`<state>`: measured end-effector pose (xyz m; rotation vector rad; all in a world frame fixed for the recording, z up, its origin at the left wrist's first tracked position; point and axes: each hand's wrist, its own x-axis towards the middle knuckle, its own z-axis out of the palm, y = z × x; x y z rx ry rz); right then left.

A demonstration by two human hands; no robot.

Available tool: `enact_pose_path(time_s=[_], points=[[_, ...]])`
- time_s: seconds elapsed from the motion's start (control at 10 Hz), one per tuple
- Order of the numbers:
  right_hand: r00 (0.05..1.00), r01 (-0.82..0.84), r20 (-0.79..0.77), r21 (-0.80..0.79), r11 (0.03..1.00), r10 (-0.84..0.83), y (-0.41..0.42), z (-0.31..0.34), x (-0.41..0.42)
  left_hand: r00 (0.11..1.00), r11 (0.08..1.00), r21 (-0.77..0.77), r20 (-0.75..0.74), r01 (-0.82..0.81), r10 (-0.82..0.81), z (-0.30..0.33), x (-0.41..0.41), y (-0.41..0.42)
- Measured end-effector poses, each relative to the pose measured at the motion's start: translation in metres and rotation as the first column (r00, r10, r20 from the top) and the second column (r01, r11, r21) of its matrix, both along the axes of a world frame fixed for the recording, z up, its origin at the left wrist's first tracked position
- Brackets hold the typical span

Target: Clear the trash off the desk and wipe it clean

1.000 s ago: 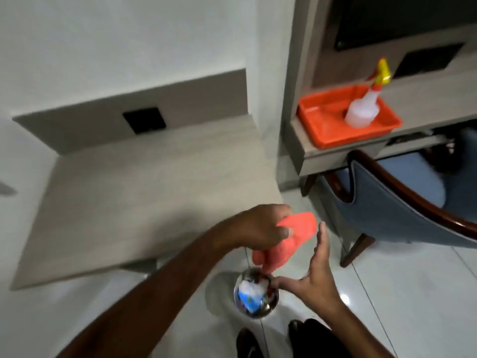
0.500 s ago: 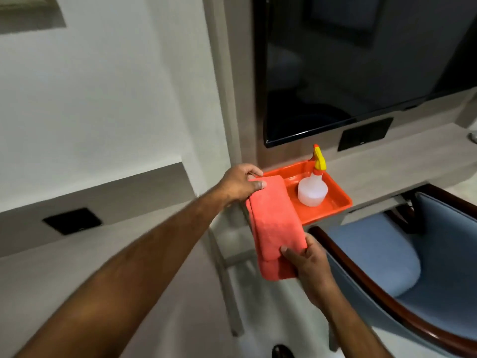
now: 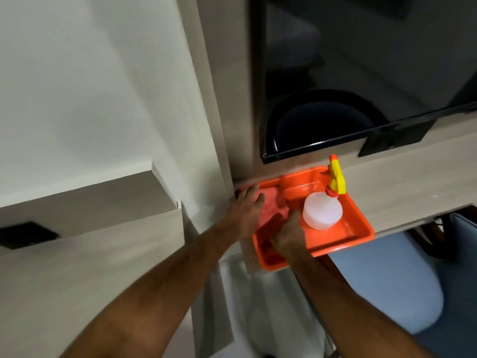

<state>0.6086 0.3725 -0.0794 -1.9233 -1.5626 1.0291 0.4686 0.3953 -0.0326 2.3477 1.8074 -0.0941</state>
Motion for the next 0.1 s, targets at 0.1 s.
enact_pose_path(time_s=[0.1], points=[[0.935, 0.000, 0.351, -0.121, 0.993, 0.043, -0.0056, 0.0089, -0.0122, 0.995, 0.985, 0.146, -0.036, 0.093, -0.089, -0.0021, -0.0353, -0.0299]])
